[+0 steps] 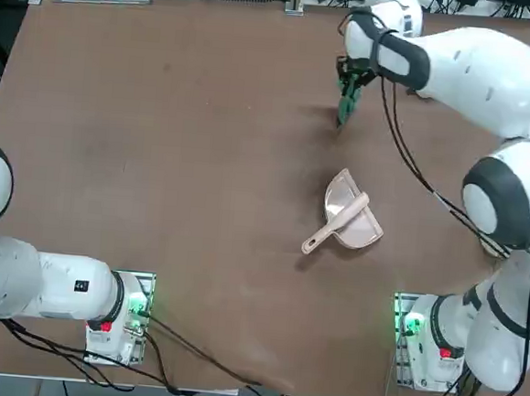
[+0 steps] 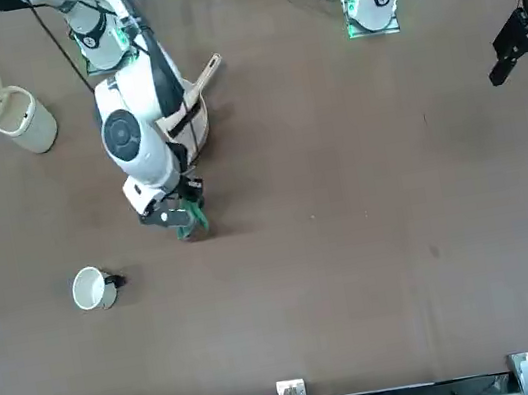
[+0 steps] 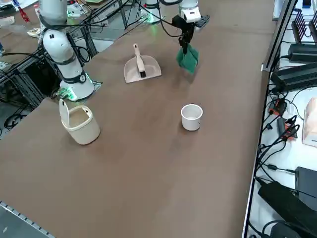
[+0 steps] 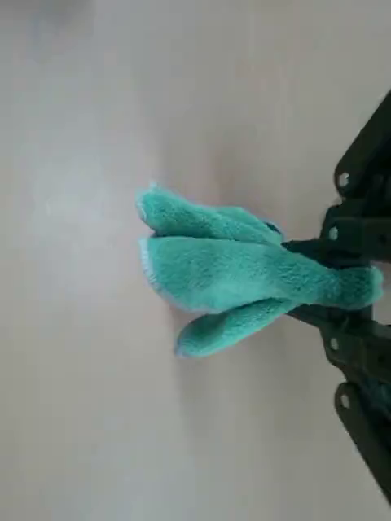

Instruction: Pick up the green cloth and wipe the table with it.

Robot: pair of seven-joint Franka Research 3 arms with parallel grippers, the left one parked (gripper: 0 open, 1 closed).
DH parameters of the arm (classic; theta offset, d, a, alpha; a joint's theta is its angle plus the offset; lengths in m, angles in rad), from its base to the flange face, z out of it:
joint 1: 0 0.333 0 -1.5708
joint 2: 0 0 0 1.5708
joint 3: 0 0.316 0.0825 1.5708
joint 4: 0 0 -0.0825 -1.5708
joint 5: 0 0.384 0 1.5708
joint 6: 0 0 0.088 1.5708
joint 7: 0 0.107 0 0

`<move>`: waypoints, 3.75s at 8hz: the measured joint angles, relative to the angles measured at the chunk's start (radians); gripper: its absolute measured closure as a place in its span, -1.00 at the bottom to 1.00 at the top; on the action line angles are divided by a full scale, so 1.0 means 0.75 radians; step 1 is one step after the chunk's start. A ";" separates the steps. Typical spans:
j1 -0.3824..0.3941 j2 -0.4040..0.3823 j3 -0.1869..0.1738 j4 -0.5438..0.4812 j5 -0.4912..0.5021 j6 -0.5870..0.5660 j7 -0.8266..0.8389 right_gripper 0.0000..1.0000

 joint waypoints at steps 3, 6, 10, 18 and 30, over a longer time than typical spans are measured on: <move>0.117 0.120 0.010 0.034 0.003 0.002 0.017 0.83; 0.135 0.197 0.003 -0.042 0.001 0.109 0.008 0.83; 0.097 0.240 -0.010 -0.122 0.001 0.236 -0.012 0.53; 0.080 0.053 -0.313 0.354 0.000 -0.263 -0.155 -1.00; -0.596 -0.363 0.083 0.374 -0.181 -0.540 -0.527 -1.00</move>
